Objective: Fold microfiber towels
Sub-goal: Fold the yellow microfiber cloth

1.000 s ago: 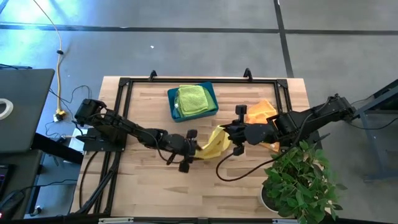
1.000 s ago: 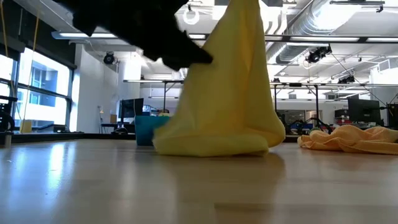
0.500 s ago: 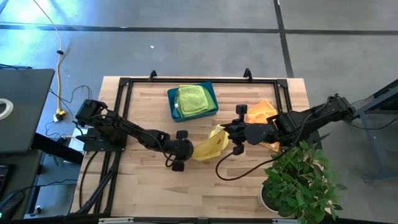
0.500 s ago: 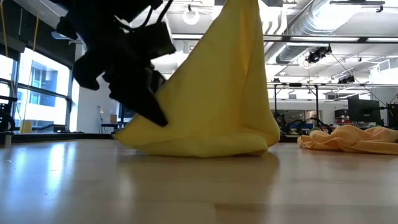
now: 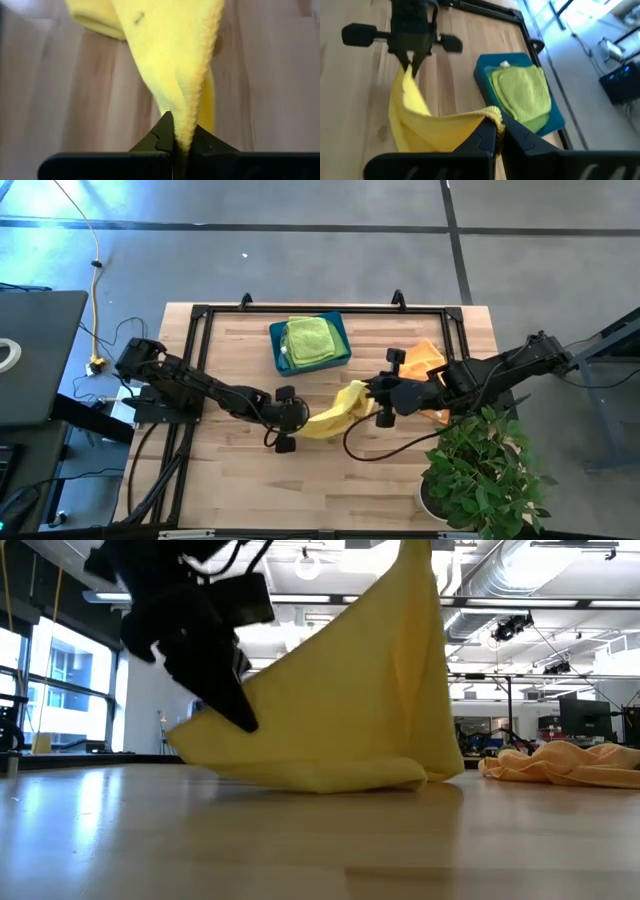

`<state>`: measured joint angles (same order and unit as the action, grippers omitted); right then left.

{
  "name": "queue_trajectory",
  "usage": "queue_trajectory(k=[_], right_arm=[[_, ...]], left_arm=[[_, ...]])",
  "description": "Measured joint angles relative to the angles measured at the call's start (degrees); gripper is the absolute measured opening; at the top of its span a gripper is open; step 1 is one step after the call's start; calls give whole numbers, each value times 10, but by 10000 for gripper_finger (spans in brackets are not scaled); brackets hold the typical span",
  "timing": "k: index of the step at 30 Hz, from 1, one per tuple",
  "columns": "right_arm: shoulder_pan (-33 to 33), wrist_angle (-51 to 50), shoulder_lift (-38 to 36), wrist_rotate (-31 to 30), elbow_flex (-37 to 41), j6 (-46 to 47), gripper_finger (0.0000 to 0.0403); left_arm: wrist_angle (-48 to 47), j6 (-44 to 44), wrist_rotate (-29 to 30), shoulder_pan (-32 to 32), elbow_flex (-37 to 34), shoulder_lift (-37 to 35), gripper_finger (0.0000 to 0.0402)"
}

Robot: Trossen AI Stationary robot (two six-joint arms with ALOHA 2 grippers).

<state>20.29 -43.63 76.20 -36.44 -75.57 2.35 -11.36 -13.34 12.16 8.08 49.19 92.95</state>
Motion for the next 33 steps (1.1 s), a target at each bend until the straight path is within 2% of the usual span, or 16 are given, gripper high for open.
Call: queue_trajectory(k=[4, 9, 13, 16, 19, 26, 29, 33], right_arm=[[6, -25, 0, 0, 0, 41, 3], [31, -29, 0, -2, 0, 50, 3], [60, -29, 0, -5, 0, 70, 3], [85, -26, 0, -10, 0, 112, 3], [112, -6, 3, -18, 8, 143, 3], [150, 103, 5, -61, 96, 143, 3], [148, 146, 5, -63, 122, 142, 3], [134, 145, 5, -71, 128, 122, 3]], left_arm=[[-125, 28, 58, 10, 61, -21, 1], [-287, 35, 129, 26, 157, -27, 1], [-393, 6, 152, 43, 222, -27, 0], [-442, -25, 147, 63, 261, -27, 0], [-470, -46, 133, 90, 294, -27, 0], [-478, -46, 130, 151, 324, -27, 0], [-486, -45, 148, 160, 324, -27, 0], [-532, -45, 185, 159, 324, -27, 0]])
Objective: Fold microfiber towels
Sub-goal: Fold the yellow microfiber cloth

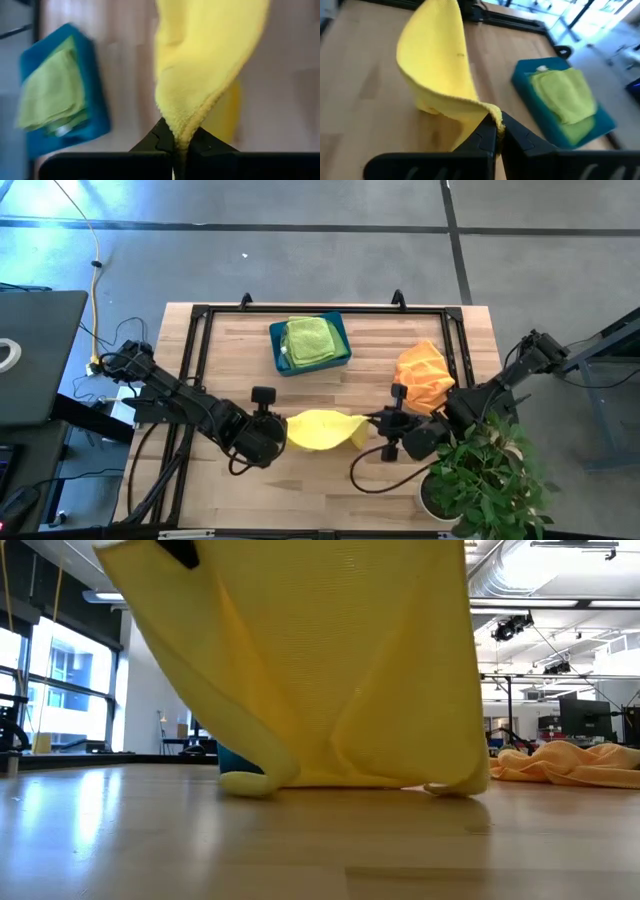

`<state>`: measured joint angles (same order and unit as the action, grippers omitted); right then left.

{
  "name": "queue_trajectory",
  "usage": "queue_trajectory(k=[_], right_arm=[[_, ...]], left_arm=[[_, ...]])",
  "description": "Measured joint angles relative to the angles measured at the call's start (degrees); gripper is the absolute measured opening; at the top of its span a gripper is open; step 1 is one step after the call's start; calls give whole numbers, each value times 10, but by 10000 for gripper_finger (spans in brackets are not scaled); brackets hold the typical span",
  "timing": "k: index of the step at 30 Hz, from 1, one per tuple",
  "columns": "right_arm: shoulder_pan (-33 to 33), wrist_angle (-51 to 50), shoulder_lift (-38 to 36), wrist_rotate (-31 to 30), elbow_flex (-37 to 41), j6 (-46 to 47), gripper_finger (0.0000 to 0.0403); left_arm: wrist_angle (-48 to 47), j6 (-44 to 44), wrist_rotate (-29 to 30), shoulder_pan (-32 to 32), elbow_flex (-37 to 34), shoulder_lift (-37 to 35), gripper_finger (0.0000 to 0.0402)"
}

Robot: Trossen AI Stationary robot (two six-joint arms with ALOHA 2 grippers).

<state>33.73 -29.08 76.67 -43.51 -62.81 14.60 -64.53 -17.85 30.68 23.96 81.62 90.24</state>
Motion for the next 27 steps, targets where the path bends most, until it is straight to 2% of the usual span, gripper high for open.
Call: queue_trajectory(k=[5, 10, 14, 18, 20, 23, 27], right_arm=[[-31, 3, -2, -44, 0, -111, 3], [-69, 19, -3, -128, 0, -230, 3], [-94, 78, -18, -200, 0, -340, 3], [-111, 149, -39, -214, -1, -446, 3], [-114, 162, -44, -214, -1, -466, 3], [-104, 117, -44, -181, -1, -418, 3], [-81, -15, -31, -3, -1, -228, 3]], left_arm=[[-64, 0, 81, -25, 0, 0, 0], [-133, 21, 180, -58, 0, -1, 0], [-187, 28, 252, -80, 26, -4, 0], [-213, 20, 304, -87, 75, -4, 0], [-214, 20, 296, -87, 91, -4, 0], [-211, -12, 217, -75, 95, -5, 0], [-165, -73, 74, -40, 62, 14, 0]])
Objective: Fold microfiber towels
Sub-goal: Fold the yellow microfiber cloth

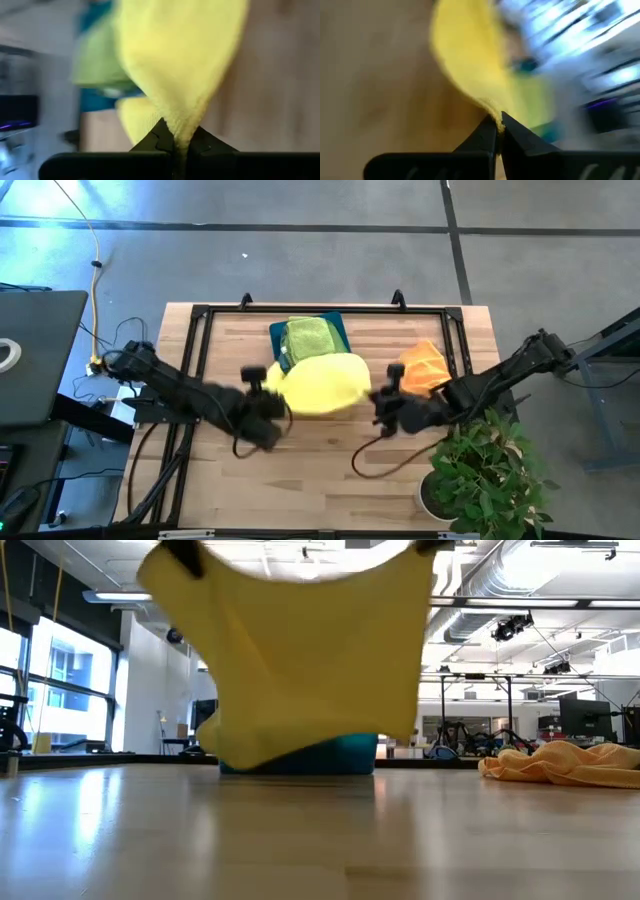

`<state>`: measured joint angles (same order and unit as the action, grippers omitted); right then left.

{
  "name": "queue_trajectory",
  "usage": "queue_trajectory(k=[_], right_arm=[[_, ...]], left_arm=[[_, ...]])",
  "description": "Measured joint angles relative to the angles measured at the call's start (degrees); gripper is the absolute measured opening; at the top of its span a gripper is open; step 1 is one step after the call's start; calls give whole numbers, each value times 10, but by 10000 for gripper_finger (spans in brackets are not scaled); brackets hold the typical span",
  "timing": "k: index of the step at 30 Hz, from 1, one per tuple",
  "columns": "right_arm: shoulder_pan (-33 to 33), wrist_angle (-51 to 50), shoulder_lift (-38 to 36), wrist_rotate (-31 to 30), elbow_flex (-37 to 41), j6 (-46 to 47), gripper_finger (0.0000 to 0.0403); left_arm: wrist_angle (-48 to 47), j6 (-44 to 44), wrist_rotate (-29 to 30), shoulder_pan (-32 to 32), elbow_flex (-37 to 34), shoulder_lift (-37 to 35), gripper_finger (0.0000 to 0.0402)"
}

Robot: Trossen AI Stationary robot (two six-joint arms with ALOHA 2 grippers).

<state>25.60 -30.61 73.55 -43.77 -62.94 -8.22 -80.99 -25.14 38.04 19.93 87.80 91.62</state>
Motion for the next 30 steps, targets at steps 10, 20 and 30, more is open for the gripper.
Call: queue_trajectory(k=[10, 20, 30], right_arm=[[55, -94, 130, 245, 0, 186, 3], [74, -60, 203, 358, 0, 211, 3], [47, -91, 193, 233, 1, 200, 3]], left_arm=[[223, -28, -199, 73, -77, 118, 0], [324, -17, -363, 90, -77, 166, 0], [244, -17, -266, 58, -77, 143, 0]])
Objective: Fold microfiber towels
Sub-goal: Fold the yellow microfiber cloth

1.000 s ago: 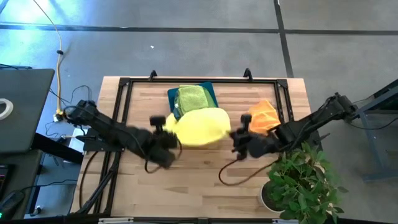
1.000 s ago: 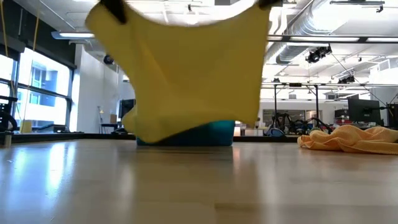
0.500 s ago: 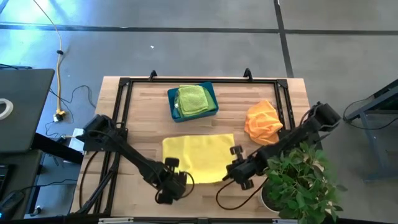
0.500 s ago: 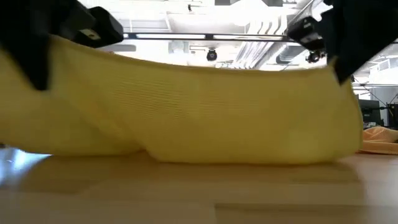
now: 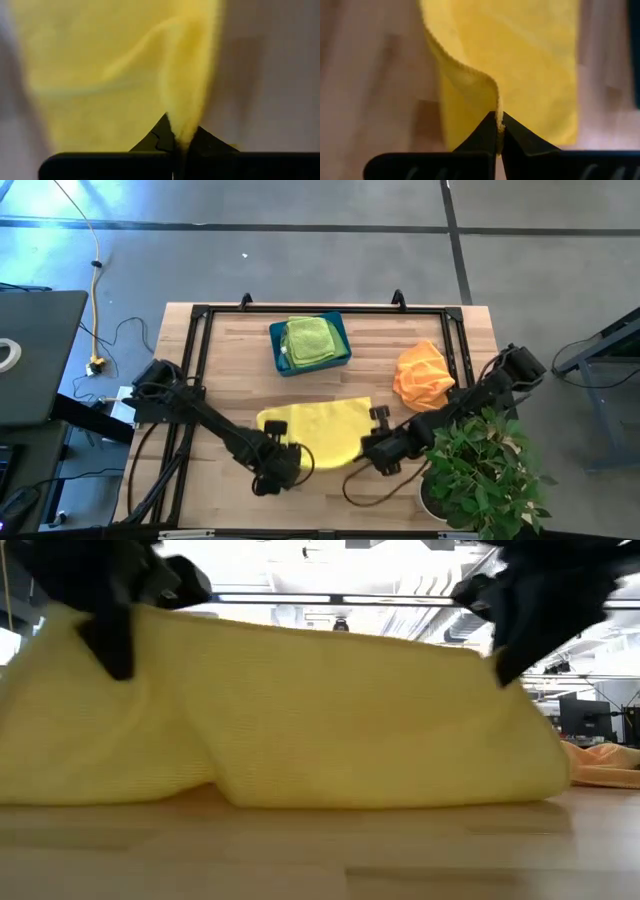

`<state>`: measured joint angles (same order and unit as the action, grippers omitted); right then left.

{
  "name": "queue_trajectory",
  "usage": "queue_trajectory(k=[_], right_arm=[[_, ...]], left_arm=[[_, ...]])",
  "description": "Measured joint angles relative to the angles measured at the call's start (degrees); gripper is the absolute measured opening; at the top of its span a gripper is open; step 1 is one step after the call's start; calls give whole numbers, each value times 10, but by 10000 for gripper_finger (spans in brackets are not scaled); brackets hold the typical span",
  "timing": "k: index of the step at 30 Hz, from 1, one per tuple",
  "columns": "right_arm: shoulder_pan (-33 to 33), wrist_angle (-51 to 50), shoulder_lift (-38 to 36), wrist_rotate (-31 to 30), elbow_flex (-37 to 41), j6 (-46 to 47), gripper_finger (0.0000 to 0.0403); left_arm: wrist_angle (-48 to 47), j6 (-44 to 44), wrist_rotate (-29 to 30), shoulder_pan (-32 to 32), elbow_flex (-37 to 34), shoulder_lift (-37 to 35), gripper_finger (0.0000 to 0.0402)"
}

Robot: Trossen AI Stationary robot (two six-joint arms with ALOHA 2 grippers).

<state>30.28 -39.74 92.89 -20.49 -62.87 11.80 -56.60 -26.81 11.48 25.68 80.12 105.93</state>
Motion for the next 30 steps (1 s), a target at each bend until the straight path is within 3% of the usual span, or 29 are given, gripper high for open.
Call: queue_trajectory(k=[7, 18, 30], right_arm=[[-69, -19, 18, -21, 0, -20, 3], [-152, -21, 27, -31, 0, -54, 3], [-194, -20, 59, -35, 0, -58, 3]], left_arm=[[-50, 21, 56, -48, -11, 4, 0], [-68, 45, 72, -125, -71, 5, 0], [-66, 70, 75, -180, -72, 6, 1]])
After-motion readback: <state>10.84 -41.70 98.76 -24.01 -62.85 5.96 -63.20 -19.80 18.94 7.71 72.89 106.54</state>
